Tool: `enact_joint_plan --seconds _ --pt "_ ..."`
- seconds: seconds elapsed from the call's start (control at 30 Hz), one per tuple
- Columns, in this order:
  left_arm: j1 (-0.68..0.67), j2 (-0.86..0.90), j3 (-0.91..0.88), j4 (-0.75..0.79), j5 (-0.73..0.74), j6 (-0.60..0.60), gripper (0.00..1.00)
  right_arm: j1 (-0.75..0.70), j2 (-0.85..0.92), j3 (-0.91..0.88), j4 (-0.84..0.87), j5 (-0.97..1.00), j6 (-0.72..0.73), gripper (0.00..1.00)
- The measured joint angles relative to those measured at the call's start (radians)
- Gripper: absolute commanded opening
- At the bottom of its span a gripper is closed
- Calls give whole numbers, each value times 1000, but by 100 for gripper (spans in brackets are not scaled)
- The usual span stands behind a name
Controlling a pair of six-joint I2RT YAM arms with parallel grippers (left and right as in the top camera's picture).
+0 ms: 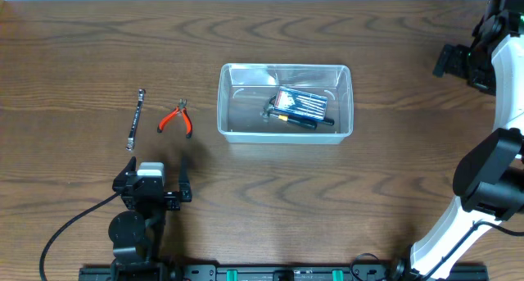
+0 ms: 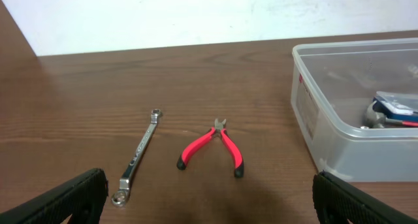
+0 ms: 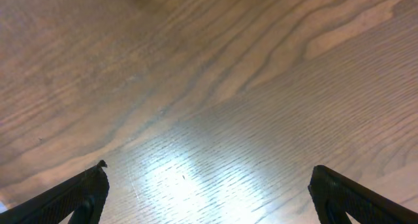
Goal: Pack container
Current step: 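Open the right gripper and raise it away to the right, then move the left gripper forward over the chrome wrench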
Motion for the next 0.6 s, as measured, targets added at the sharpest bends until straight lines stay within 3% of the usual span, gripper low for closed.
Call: enact_joint_plan --seconds 0.3,0.47,0.6 --pt "0 96 90 -38 0 -101 98 0 0 -4 0 -1 0 99" --pt "1 394 397 -214 0 -93 98 0 0 -5 0 -3 0 99" --pt "1 739 705 -458 0 -63 98 0 0 -6 0 -3 0 99"
